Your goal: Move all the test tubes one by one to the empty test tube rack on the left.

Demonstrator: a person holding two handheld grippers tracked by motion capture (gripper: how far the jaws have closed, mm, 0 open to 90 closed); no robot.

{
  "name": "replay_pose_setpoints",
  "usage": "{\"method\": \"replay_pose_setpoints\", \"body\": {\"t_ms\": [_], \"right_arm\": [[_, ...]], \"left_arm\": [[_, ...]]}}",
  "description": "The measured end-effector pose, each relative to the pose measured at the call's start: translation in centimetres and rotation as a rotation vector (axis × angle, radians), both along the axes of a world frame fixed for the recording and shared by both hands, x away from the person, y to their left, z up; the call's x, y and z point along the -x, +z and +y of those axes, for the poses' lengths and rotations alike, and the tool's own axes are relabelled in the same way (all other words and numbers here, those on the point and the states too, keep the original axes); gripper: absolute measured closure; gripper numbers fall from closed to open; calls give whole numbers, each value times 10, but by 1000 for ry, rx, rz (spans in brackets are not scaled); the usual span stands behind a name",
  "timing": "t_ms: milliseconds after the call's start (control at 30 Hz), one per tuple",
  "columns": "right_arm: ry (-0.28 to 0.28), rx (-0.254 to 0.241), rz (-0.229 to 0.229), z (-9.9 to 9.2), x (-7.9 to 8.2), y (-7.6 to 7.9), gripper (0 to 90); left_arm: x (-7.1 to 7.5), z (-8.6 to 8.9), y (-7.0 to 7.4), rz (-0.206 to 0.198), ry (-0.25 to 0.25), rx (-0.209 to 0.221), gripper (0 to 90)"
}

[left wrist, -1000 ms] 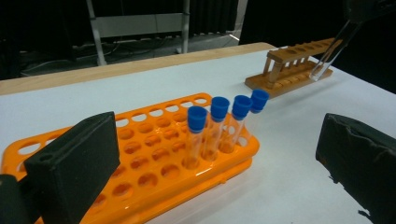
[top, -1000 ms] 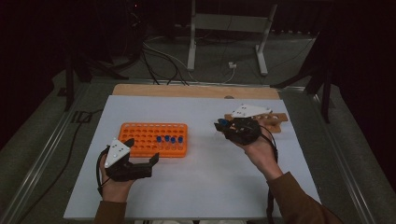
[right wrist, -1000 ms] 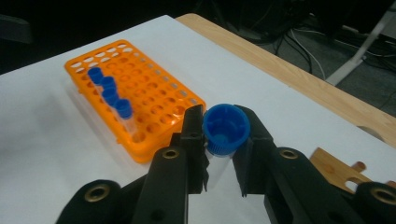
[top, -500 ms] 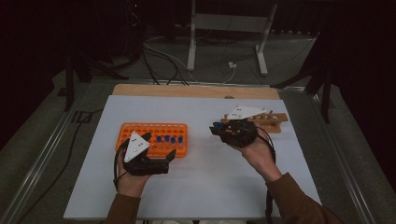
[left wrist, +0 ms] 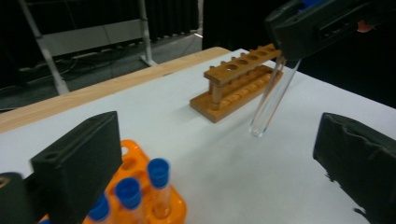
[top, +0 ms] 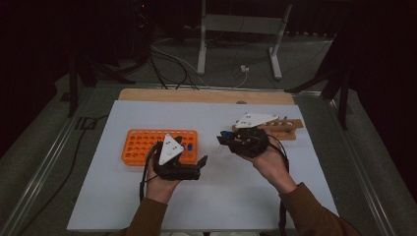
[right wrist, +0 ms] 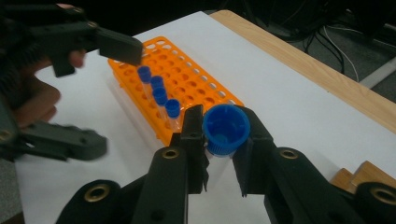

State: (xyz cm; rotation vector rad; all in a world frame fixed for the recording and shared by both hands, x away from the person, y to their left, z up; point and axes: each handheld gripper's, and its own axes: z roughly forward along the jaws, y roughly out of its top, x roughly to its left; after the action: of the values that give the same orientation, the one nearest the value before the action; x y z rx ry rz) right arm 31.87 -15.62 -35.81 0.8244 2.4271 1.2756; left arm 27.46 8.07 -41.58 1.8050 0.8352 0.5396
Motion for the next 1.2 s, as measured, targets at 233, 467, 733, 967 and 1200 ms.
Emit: {"method": "replay_pose_setpoints", "body": {"t_ms": [233, 467, 733, 967, 1200], "right_arm": [[31, -8, 8, 5, 4, 3, 755], [56, -10, 16, 12, 7, 3, 755], [66, -4, 20, 15, 8, 1, 754], [69, -9, 31, 16, 8, 0, 754], [76, -64, 3, 8, 10, 5, 569]], "left_arm": [[-4, -18, -1, 13, -47, -36, 85], [-5, -28, -2, 5, -74, -22, 387], [-5, -33, -3, -1, -131, 3, 700], [-2, -36, -4, -16, -164, -1, 778], [-6, -32, -4, -3, -135, -1, 784]]}}
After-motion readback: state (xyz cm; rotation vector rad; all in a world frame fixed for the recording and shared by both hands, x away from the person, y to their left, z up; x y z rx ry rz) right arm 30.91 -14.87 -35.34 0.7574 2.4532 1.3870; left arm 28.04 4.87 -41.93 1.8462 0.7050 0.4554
